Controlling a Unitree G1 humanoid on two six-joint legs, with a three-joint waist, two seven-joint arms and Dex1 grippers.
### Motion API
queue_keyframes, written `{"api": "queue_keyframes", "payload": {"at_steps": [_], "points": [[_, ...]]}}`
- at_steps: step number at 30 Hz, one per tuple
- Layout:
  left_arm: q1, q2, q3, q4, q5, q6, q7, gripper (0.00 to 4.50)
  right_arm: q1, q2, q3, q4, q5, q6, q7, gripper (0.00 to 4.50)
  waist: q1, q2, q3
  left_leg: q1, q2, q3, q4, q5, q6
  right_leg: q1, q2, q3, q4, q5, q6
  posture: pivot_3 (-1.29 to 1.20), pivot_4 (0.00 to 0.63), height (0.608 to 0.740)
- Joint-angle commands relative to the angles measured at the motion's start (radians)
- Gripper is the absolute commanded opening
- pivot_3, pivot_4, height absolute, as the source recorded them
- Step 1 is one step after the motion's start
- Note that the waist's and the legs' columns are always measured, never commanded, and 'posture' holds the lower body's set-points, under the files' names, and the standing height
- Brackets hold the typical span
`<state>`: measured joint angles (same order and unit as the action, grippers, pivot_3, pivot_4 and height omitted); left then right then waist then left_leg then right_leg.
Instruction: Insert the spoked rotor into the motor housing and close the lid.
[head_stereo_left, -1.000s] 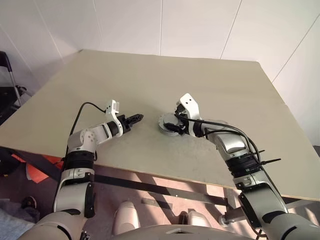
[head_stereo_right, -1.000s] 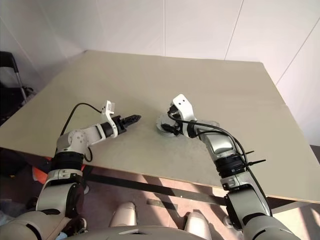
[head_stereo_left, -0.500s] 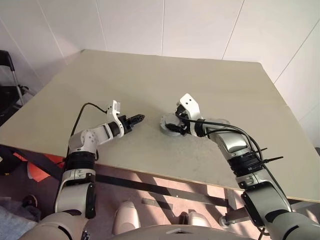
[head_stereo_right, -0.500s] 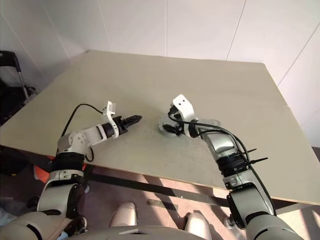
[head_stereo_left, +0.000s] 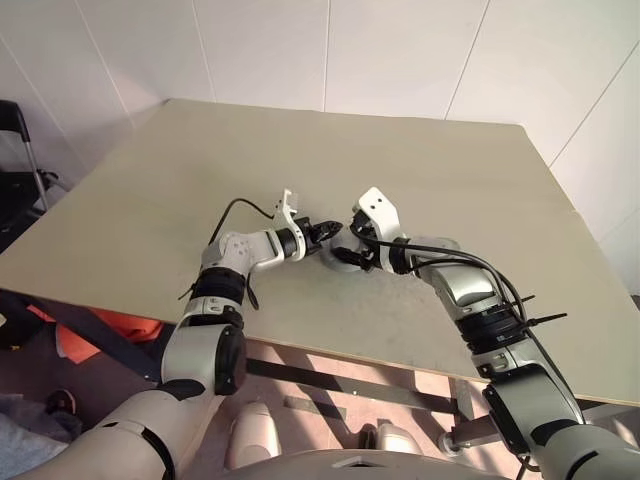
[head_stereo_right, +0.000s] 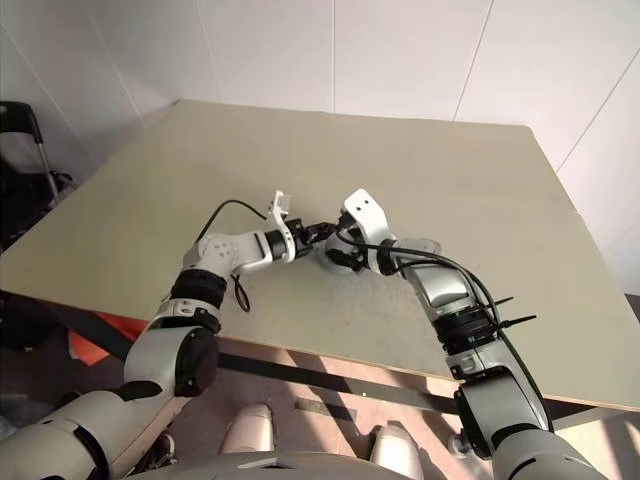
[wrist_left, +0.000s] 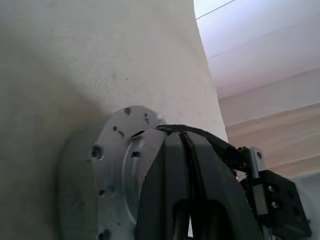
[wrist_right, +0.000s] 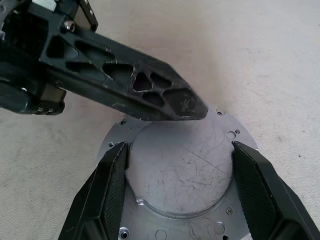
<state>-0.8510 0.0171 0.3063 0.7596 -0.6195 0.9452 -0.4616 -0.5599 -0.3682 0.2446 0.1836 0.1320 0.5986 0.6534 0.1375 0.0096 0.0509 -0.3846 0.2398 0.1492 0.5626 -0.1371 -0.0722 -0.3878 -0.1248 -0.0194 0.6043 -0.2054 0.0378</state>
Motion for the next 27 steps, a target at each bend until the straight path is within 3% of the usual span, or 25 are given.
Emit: {"api": "queue_keyframes", "payload": {"at_steps": [1, 13, 17, 27], "points": [[-0.017, 0.014, -0.017, -0.011, 0.008, 0.022, -0.015, 0.02, 0.02, -0.018, -0.014, 0.024, -0.034, 0.037, -0.034, 3.13, 0.002, 0.0, 0.0, 0.0, 0.0, 0.0, 0.0, 0.0, 0.0, 0.0, 0.0, 0.0, 0.0, 0.0, 0.0, 0.0, 0.0, 0.74], [0.007, 0.002, -0.048, -0.015, 0.045, 0.075, 0.01, 0.02, -0.004, -0.006, -0.027, 0.049, -0.026, 0.044, -0.045, 3.13, 0.009, 0.0, 0.0, 0.003, 0.0, 0.0, 0.0, 0.0, 0.0, 0.003, -0.001, 0.0, 0.0, -0.004, 0.007, 0.0, 0.0, 0.74], [0.009, 0.0, -0.052, -0.016, 0.05, 0.079, 0.012, 0.0, -0.002, -0.01, -0.046, 0.025, -0.013, 0.036, -0.041, 4.47, 0.009, 0.0, 0.0, 0.003, 0.0, 0.0, 0.0, 0.0, 0.0, 0.003, -0.001, 0.0, 0.0, -0.004, 0.007, 0.0, 0.0, 0.74], [0.002, 0.001, -0.06, -0.011, 0.06, 0.081, 0.011, 0.0, 0.057, -0.096, -0.107, -0.242, 0.085, 0.071, 0.072, 4.47, 0.012, 0.0, 0.0, 0.0, 0.0, 0.0, -0.002, -0.001, 0.001, 0.002, 0.0, 0.0, -0.004, -0.001, 0.002, 0.0, 0.0, 0.74]]}}
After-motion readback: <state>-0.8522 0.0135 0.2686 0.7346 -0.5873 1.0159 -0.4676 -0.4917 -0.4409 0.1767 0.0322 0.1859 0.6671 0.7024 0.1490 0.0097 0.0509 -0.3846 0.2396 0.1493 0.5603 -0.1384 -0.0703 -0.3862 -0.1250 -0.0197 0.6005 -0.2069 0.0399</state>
